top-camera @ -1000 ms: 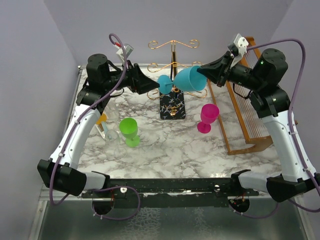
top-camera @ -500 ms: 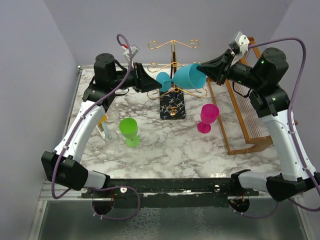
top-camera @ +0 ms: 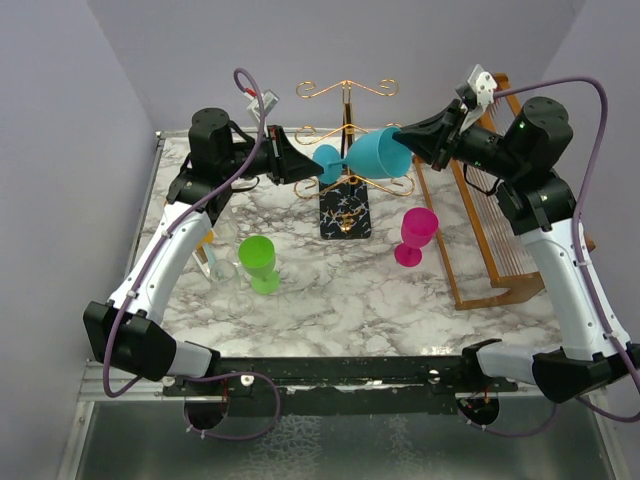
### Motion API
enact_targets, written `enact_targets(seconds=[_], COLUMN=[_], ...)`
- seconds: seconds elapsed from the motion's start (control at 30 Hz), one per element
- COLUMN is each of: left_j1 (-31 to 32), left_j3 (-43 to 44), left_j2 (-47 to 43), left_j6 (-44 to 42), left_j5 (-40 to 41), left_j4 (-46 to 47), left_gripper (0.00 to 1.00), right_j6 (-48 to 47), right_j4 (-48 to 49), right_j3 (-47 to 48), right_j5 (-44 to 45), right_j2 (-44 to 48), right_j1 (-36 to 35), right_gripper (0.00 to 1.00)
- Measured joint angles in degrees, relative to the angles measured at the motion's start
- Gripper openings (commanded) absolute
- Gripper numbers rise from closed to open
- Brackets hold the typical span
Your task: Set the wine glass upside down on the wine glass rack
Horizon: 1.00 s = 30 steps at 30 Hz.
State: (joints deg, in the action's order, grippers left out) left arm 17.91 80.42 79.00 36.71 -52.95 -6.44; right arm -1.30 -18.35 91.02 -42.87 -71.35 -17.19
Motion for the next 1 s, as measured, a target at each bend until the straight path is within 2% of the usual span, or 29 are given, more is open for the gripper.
enact_targets(seconds=[0.07,0.17,0.37,0.47,0.77,1.0], left_j1=[0.0,-0.1,-0.2,-1.1,-10.3,-16.4], left_j3=[-0.2,-0.4,-0.9,-0.9,-1.0,2.1], left_j2=[0.0,0.1,0.1,0.1,-2.2,-5.0], left_j6=[0.1,0.5,0.4,0.2,-0.7,-9.0], left_j5=[0.2,0.9,2.0,1.9,2.2,9.4], left_j4=[0.0,0.2,0.4,0.5,0.3,-5.5], left_gripper=[0.00,0.00,0.00,0.00,0.00,0.00], right_j6=[0.0,0.1,-0.4,-1.4,-6.0,-11.6], right_j4=[0.4,0.7,0.8,0.4,-2.6,-5.4], right_j3=[-0.2,-0.5,-1.1,-1.4,-1.6,-2.1], right_j5=[-0.1,-0.1,-0.2,0.0,1.9,4.5], right_j2=[0.0,0.0,0.2,0.5,2.5,4.6], right_j1=[0.0,0.0,0.0,-0.1,-0.1,-0.1], right_gripper=[0.01,0.04,0.41,0.52,0.64,0.71])
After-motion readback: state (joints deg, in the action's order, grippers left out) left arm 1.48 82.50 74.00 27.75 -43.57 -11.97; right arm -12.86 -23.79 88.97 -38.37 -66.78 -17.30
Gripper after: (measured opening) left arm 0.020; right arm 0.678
